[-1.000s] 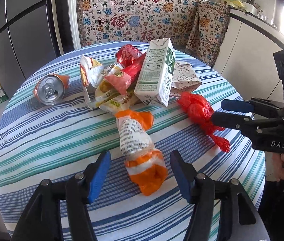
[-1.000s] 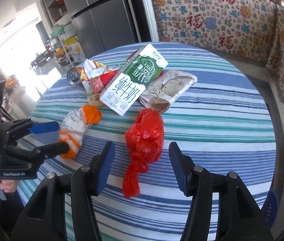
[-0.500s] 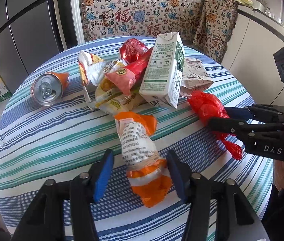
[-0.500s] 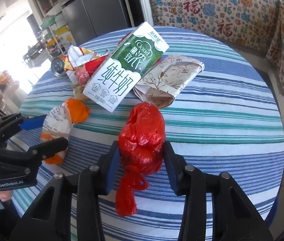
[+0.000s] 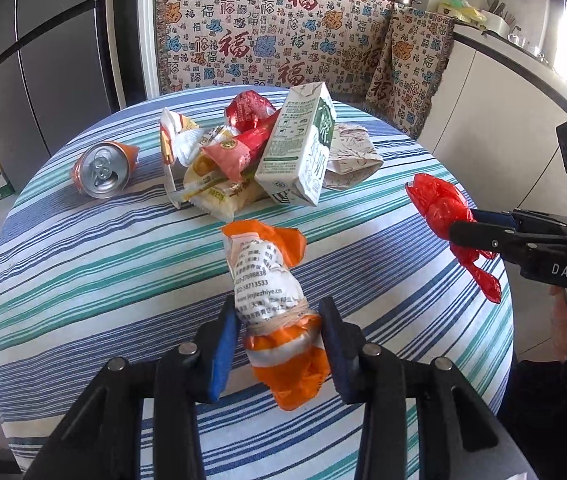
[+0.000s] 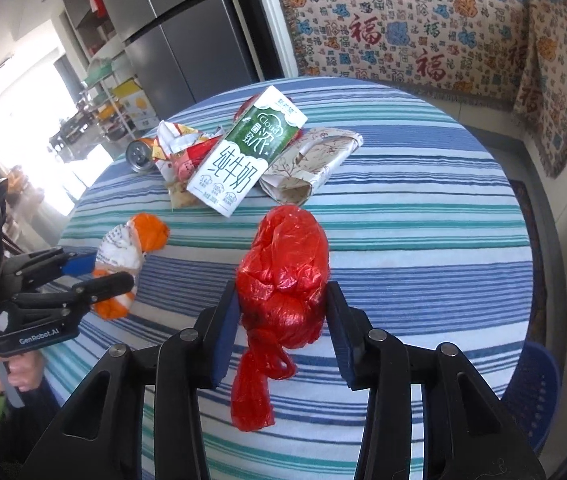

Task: Collect trash
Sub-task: 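Carry the wrapper and red bag over the blue wastebasket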

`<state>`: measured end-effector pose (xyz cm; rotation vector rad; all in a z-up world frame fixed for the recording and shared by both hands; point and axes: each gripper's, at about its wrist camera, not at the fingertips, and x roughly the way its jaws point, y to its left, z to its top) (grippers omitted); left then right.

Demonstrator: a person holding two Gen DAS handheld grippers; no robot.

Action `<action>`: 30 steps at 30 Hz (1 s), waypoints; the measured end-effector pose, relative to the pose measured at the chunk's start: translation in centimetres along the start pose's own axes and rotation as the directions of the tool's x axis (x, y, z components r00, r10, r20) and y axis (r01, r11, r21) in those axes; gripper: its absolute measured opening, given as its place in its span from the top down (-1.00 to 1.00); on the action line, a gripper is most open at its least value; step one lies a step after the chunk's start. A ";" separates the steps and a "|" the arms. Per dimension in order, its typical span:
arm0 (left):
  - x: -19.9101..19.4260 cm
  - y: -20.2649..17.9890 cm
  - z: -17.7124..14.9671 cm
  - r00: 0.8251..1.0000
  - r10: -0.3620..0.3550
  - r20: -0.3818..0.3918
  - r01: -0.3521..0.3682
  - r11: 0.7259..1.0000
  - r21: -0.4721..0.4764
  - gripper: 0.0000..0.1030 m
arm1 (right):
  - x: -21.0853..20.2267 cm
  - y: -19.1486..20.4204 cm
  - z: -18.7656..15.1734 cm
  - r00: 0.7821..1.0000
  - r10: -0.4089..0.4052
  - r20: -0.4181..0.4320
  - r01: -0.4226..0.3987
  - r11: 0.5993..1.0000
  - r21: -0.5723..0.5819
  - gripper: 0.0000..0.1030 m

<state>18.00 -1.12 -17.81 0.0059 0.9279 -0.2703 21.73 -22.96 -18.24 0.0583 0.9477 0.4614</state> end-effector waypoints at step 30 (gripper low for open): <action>4.4 -24.2 4.6 0.957 -0.285 -0.044 0.287 0.922 0.260 0.22 | -12.2 -14.8 -7.6 0.923 -0.382 0.053 0.349 0.886 0.306 0.16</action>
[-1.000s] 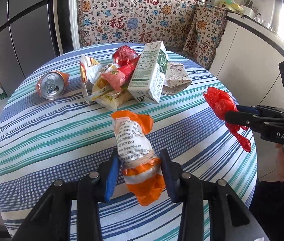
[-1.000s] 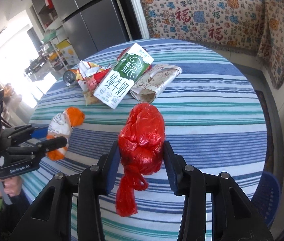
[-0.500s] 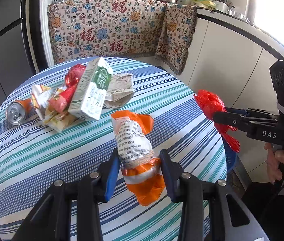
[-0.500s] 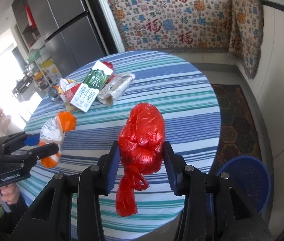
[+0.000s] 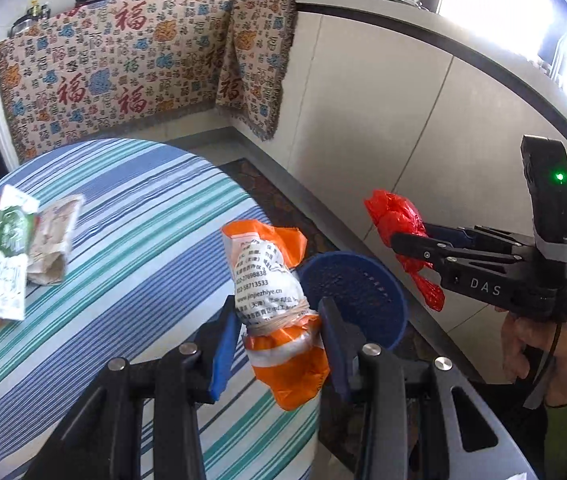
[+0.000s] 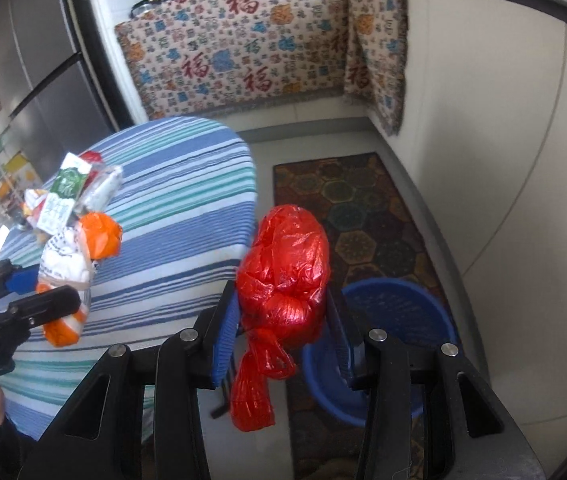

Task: Collect trash
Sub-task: 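Carry the wrapper and red bag over the blue wastebasket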

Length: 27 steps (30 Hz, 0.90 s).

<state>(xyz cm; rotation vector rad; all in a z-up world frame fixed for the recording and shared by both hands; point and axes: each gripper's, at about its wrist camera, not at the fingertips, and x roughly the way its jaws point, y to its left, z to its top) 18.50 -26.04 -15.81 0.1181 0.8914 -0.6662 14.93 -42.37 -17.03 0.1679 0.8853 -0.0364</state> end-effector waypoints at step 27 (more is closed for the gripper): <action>17.3 -10.4 4.1 0.990 -0.087 -0.113 0.100 0.988 0.119 0.19 | 1.9 -16.0 -0.8 0.983 -0.117 -0.144 0.149 0.961 0.234 0.13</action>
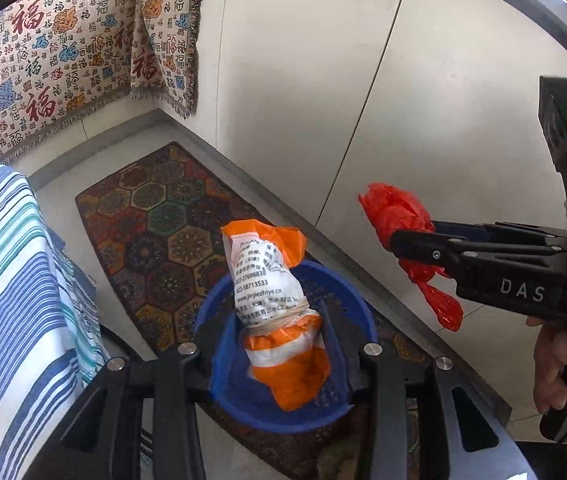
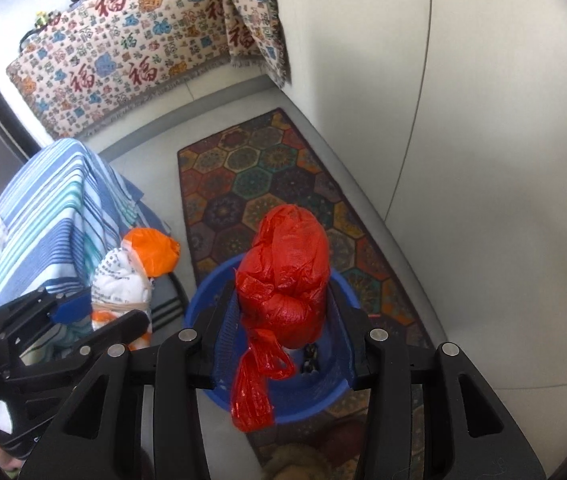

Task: Collect trash
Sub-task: 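Open both tools to drop the wrapper and red bag into the wastebasket, then move both tools back toward the milk carton and wrappers on the table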

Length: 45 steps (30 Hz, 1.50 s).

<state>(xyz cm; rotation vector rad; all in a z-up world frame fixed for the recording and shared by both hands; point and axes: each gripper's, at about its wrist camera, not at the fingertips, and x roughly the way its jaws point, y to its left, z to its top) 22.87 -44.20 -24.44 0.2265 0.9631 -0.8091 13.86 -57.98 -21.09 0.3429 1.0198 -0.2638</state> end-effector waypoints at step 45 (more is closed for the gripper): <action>-21.9 13.4 -17.8 0.961 0.260 0.096 -0.242 0.956 -0.167 -0.31 | -4.7 22.8 -3.0 0.936 0.219 0.275 -0.115 0.930 -0.350 -0.43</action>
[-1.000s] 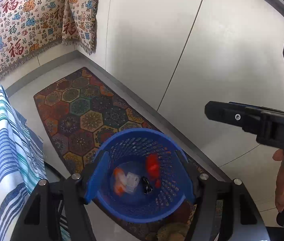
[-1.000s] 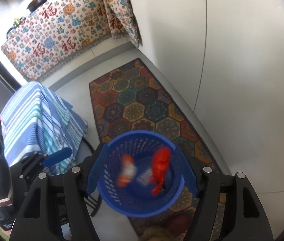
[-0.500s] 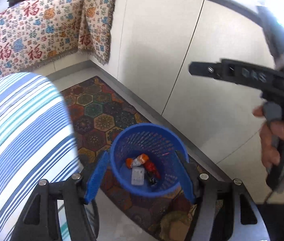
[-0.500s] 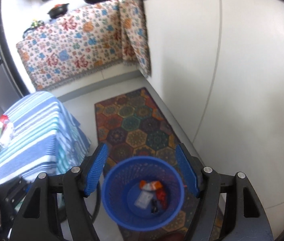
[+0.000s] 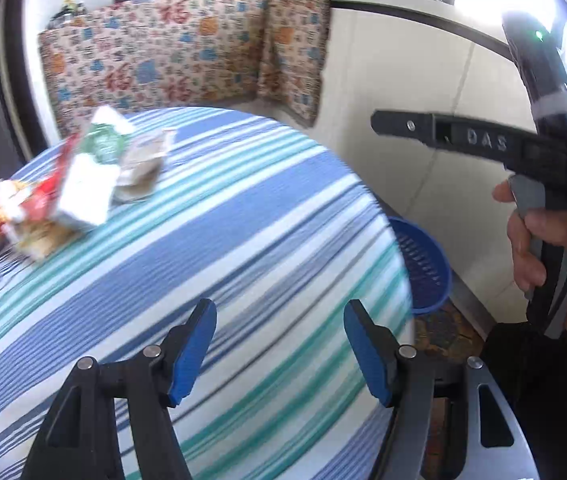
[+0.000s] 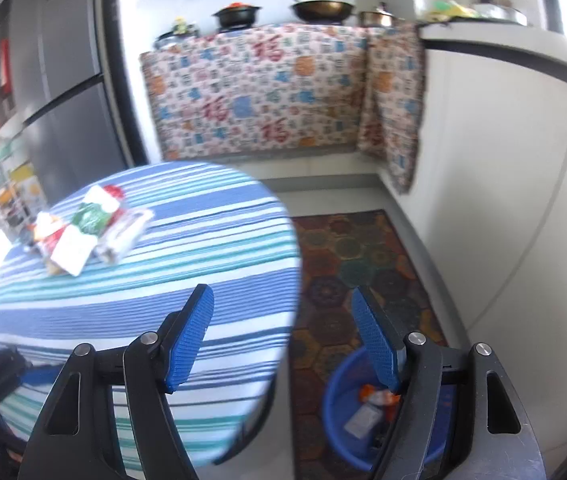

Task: Collect trash
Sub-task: 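Move both tools back toward the milk carton and wrappers on the table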

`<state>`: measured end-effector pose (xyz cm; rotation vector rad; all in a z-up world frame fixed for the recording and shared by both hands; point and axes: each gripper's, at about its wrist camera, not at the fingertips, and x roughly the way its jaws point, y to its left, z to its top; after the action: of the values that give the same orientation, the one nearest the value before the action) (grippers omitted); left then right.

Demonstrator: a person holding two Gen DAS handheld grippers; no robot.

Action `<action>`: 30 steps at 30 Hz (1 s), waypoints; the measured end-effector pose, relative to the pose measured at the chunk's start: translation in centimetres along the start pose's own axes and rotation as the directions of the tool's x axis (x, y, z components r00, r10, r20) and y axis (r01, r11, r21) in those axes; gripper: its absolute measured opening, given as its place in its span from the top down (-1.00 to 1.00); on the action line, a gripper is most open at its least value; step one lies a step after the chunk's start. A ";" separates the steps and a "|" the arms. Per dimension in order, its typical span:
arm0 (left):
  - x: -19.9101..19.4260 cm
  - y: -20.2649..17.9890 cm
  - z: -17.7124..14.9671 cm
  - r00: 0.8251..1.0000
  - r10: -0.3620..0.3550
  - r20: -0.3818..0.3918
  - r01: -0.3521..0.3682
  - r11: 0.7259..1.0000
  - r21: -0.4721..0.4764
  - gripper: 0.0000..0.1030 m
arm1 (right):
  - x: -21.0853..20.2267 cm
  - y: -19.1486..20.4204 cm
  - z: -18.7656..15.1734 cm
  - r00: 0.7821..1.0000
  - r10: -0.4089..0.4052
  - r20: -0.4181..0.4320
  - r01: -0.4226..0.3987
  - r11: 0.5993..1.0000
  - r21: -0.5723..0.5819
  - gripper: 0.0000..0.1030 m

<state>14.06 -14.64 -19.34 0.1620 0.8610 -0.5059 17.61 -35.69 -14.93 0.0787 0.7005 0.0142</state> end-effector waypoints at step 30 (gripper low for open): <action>6.7 15.3 11.8 0.995 0.098 -0.034 -0.098 0.995 0.002 -0.31 | 3.3 11.9 -2.8 0.995 0.092 -0.038 -0.097 0.984 -0.151 -0.44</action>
<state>33.25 -7.75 -17.76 0.2127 0.8817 -0.4119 18.52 -23.51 -18.23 -0.0354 0.7238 0.1601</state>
